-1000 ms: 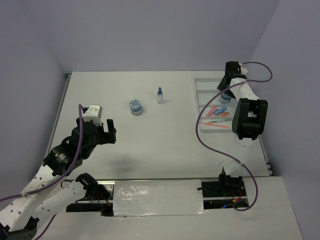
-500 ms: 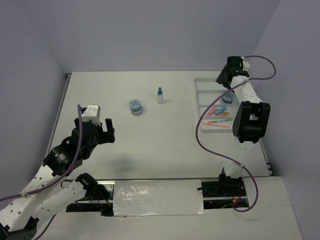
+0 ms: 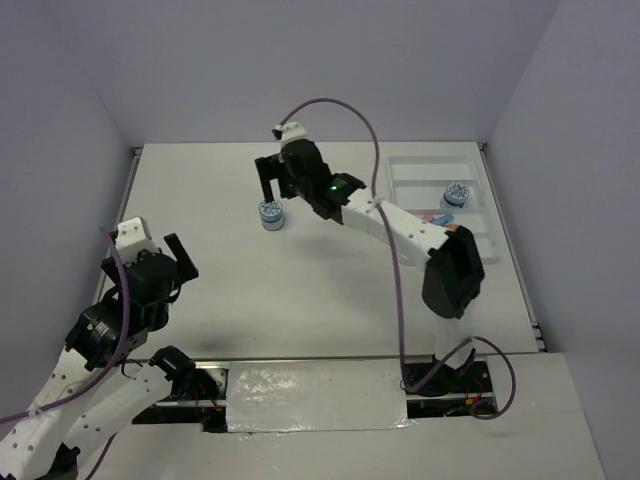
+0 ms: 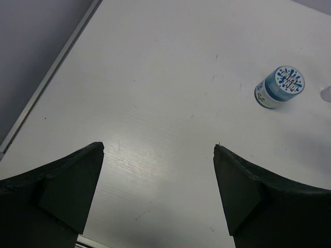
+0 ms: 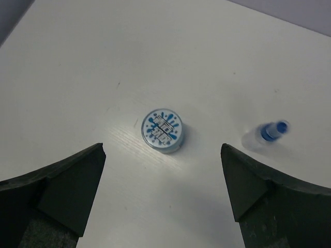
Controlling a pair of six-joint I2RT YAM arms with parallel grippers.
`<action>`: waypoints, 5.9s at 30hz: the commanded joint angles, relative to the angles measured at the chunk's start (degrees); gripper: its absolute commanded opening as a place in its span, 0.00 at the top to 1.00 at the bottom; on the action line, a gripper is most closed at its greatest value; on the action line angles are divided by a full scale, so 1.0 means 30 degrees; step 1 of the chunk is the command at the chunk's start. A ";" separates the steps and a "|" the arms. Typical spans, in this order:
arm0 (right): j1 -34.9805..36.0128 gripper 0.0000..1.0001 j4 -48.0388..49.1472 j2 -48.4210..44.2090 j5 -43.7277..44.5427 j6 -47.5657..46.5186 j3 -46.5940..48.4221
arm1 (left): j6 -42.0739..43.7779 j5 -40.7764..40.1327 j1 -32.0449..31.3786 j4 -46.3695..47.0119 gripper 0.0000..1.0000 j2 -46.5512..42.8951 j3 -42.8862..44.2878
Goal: Sort the stationery into containers
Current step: Pick up the stationery from the center of the board, then place the stationery in the storage box, then pick up the stationery from the center of the board, then place the stationery in the storage box.
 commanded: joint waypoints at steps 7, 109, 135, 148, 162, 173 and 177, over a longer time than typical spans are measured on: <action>0.0675 0.00 -0.3292 0.9052 0.0080 -0.2825 0.9889 | 0.1385 0.0956 0.0143 0.1549 0.01 -0.0328 -0.0089; -0.4571 0.04 0.3499 0.0850 -0.4094 -0.4702 -0.2208 | 0.3319 0.3682 0.0114 0.3161 0.01 -0.0532 -0.0588; -0.3426 0.37 0.2327 0.6918 0.1164 -0.1389 0.1316 | 0.3641 0.4179 0.0114 0.3454 0.01 -0.0737 -0.0675; -0.4188 0.92 0.2412 0.6862 -0.0940 -0.0860 0.1612 | 0.3846 0.4473 0.0114 0.3571 0.01 -0.0619 -0.0763; -1.1271 0.96 0.4318 0.1822 -0.6711 0.6253 -0.1583 | 0.3876 0.4590 0.0114 0.3629 0.01 -0.0590 -0.0763; -1.6784 0.95 0.4203 0.3429 -0.8827 1.0504 -0.1120 | 0.4022 0.4970 0.0085 0.3776 0.01 -0.0503 -0.0822; -1.7400 0.92 0.2861 0.4514 -0.8007 1.0331 0.0082 | 0.4139 0.5175 0.0084 0.3864 0.01 -0.0444 -0.0822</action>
